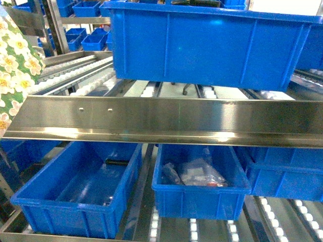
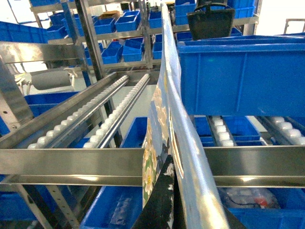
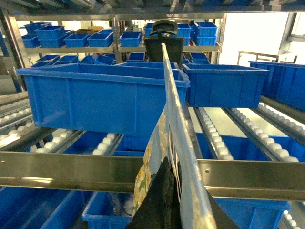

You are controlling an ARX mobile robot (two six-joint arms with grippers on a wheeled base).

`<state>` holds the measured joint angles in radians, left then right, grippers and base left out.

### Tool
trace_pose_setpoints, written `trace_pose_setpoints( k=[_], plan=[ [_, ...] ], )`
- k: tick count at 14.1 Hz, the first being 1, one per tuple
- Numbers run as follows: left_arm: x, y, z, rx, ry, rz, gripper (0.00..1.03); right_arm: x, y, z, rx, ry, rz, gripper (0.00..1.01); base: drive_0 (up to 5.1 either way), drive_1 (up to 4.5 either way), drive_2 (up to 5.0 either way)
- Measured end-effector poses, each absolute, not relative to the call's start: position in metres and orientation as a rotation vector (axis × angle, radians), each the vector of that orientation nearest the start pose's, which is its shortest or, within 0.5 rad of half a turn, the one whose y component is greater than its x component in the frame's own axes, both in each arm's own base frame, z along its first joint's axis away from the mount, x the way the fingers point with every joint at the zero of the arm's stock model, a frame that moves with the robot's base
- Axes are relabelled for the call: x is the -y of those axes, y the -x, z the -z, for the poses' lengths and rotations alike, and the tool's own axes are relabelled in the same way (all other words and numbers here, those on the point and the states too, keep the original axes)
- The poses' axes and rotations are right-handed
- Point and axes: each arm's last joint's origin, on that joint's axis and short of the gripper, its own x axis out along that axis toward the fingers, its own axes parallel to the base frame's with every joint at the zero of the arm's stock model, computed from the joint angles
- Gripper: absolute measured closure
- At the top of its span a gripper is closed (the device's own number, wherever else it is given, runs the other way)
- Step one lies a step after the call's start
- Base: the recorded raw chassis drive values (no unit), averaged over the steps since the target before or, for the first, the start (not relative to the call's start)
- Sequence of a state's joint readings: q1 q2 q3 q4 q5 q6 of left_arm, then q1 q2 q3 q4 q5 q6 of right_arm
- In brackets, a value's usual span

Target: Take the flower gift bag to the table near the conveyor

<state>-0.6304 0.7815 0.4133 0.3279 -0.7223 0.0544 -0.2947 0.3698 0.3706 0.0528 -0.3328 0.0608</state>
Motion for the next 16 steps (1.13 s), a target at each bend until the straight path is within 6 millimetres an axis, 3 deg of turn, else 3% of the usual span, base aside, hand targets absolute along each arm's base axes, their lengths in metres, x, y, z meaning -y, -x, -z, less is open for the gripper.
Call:
trace_pose_setpoints(
  k=[16],
  plan=[
    [0.0858, -0.1506, -0.2532, -0.038, -0.082, -0.094, 1.01, 0.0241, -0.1119, -0.2637, 0.044, -0.046, -0.040, 0.99, -4.8, 2.62, 2.6]
  ],
)
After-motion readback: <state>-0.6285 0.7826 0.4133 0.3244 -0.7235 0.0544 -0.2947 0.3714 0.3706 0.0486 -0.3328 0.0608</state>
